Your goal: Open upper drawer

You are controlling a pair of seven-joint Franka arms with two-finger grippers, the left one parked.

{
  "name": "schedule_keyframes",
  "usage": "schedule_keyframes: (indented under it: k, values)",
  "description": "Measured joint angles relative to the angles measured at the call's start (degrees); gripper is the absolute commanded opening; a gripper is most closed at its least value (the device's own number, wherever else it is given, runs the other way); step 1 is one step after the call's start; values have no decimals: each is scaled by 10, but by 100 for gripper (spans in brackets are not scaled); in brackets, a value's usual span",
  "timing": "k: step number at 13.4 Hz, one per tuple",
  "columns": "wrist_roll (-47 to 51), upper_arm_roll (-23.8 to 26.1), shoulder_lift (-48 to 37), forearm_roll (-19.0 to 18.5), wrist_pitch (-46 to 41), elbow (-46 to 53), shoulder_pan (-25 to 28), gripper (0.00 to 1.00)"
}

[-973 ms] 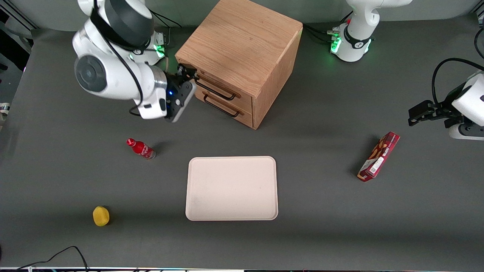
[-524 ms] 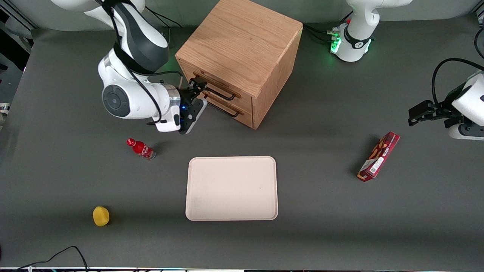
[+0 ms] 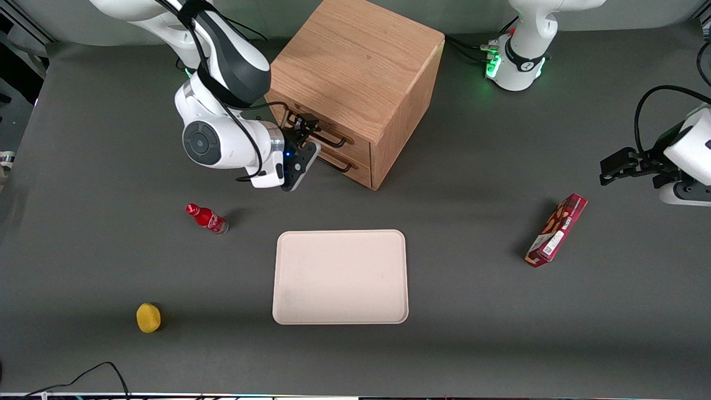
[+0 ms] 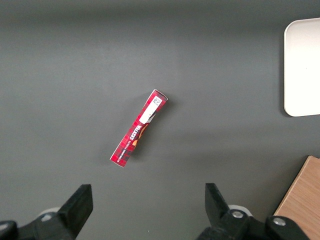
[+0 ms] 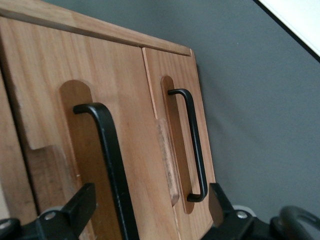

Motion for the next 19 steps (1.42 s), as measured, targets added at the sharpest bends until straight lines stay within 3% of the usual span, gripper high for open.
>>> schedule_keyframes:
  k: [10,19]
  values:
    - [0,4,-1,-1,36,-27,-1,100]
    - [0,-4,13,-28,43,-9,-6,100]
